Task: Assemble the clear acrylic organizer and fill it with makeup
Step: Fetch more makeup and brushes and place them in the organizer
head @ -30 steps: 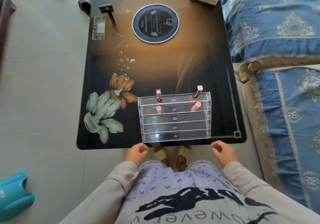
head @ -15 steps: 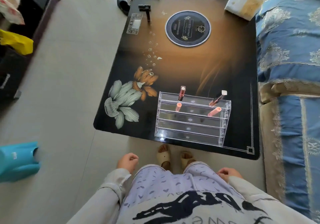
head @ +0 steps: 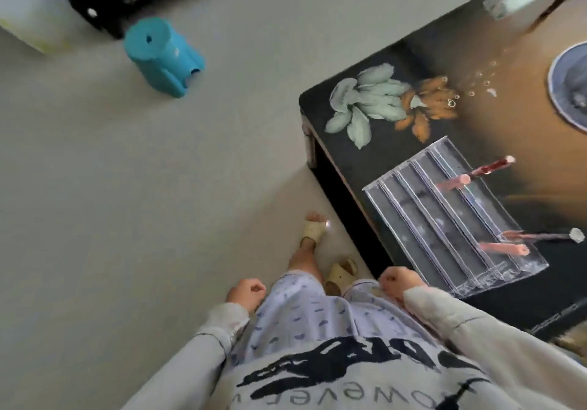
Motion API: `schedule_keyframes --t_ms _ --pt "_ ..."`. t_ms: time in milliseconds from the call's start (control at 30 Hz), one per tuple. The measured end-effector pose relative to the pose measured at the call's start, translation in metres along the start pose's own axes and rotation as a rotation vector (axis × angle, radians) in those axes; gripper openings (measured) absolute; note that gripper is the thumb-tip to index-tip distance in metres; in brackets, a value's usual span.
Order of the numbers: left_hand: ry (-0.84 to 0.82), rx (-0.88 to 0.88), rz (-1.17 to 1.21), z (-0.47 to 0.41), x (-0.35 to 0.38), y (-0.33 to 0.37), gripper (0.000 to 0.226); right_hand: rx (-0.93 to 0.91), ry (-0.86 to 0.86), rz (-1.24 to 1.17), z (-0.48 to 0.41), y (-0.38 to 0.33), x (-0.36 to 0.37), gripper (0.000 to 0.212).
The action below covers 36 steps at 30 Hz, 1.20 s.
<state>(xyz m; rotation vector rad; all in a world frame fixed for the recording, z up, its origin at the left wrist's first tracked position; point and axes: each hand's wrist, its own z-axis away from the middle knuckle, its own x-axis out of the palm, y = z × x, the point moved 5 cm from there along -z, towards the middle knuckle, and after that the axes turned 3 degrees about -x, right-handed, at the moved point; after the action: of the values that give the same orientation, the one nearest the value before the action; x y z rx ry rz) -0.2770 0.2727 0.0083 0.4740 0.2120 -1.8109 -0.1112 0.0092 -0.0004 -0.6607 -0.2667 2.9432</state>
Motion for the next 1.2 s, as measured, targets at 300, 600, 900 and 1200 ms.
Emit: schedule_keyframes --t_ms 300,600,900,1200 --pt "0.035 -0.237 0.393 0.014 0.021 -0.096 0.029 -0.249 0.021 0.140 -0.025 -0.121 -0.025 0.026" --pt "0.035 -0.261 0.451 -0.028 -0.073 -0.114 0.021 -0.237 -0.015 0.184 -0.047 -0.208 -0.015 0.024" --pt "0.171 -0.094 0.571 -0.081 -0.247 -0.077 0.032 -0.146 0.219 -0.043 -0.060 -0.284 -0.026 0.021" --pt "0.093 -0.030 0.511 -0.128 -0.314 -0.009 0.017 -0.025 0.128 -0.142 -0.102 -0.330 -0.060 0.022"
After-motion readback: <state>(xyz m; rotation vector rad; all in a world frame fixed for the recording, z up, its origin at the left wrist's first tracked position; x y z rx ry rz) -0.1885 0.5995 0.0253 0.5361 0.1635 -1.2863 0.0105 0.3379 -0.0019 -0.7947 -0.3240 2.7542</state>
